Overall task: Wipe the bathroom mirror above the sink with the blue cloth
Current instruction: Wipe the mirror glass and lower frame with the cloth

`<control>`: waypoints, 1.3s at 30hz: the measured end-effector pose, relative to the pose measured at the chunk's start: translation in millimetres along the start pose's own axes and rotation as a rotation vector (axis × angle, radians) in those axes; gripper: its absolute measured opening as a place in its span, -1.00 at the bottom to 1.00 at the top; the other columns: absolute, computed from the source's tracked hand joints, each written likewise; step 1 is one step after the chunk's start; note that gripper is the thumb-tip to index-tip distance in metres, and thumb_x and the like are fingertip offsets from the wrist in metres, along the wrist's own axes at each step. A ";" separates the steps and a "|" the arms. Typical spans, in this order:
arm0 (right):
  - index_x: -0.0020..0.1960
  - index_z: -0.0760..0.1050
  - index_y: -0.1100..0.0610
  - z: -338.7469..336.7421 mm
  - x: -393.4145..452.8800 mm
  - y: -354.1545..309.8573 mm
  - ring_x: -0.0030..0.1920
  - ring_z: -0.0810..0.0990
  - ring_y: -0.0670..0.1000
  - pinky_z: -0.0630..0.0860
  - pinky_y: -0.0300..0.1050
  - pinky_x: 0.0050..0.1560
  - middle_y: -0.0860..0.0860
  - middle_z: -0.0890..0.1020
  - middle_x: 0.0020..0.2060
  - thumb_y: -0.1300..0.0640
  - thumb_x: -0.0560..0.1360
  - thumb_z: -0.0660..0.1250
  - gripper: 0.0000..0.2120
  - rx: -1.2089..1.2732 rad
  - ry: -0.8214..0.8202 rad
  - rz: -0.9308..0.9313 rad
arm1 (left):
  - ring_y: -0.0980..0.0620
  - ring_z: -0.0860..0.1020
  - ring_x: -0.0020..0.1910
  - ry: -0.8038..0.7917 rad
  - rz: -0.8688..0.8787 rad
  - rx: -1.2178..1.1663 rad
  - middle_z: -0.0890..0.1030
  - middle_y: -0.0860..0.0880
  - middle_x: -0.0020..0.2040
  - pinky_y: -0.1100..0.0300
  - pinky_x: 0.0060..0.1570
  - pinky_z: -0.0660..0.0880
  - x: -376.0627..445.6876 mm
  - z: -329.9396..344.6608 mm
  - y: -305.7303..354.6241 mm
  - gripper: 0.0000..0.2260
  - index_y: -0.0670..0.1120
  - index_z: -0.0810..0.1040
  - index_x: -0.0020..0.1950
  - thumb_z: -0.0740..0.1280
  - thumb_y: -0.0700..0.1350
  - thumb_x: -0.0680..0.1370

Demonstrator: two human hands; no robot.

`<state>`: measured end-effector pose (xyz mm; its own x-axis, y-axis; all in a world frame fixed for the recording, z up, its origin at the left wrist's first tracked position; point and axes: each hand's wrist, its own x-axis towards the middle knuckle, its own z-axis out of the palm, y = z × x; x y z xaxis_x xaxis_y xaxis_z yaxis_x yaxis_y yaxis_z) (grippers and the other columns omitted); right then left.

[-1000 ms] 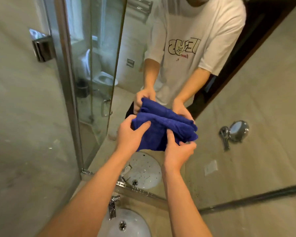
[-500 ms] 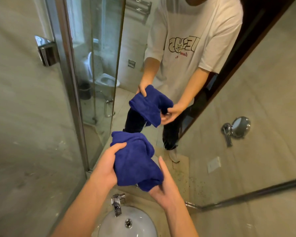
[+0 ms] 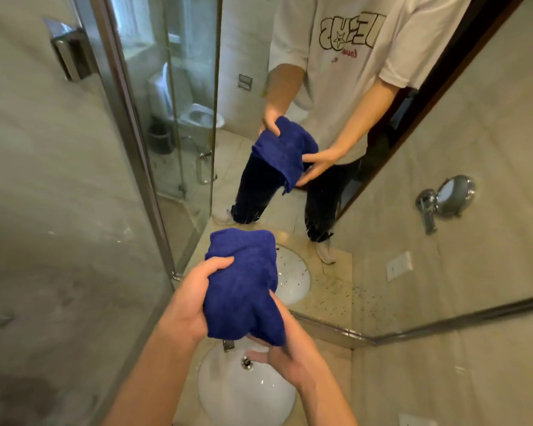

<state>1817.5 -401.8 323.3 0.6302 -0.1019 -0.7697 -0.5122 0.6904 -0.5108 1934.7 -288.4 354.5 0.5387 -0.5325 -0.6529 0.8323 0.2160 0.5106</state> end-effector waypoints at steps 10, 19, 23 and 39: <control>0.26 0.47 0.03 -20.4 -3.3 -7.4 -0.15 0.69 0.12 0.62 -0.01 -0.20 0.24 0.65 0.02 0.45 0.51 0.25 -0.56 0.189 0.250 -0.366 | -0.17 0.65 0.01 0.121 -0.123 0.252 0.70 -0.18 0.00 -0.14 0.21 0.51 13.3 -23.5 -29.2 -0.83 -0.12 0.50 0.17 0.35 -0.18 0.59; -0.06 0.63 0.08 -13.5 -26.8 -34.1 -0.08 0.65 0.04 0.59 0.01 -0.05 0.14 0.66 -0.01 0.35 0.52 0.27 -0.76 -0.157 0.417 -0.589 | 0.02 0.68 -0.23 0.100 0.005 -0.211 0.68 -0.12 -0.07 0.20 -0.31 0.62 6.7 -20.1 -28.2 -0.71 -0.12 0.49 0.29 0.26 -0.31 0.59; 0.09 0.57 -0.05 -10.2 -55.8 -54.9 0.08 0.60 -0.16 0.54 -0.21 0.10 -0.13 0.63 0.08 0.09 0.43 0.50 -0.75 -0.509 0.344 -0.680 | 0.04 0.65 0.11 -0.116 0.176 0.051 0.65 -0.04 0.21 0.11 0.03 0.54 -11.7 -5.2 -5.2 -0.51 0.04 0.41 0.42 0.20 -0.38 0.58; -0.08 0.59 0.03 54.5 -16.5 -74.3 -0.09 0.65 0.10 0.63 0.10 -0.06 0.09 0.66 -0.11 0.19 0.45 0.37 -0.91 -0.488 0.426 -0.969 | 0.03 0.61 0.17 0.036 0.720 0.199 0.62 0.01 0.21 0.07 0.18 0.53 -9.4 -1.8 50.3 -0.41 0.15 0.49 0.35 0.42 -0.27 0.37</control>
<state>1876.9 -412.4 394.8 0.6812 -0.7321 0.0044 -0.1525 -0.1478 -0.9772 1971.8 -271.0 385.3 0.9483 -0.2874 -0.1348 0.2343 0.3471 0.9081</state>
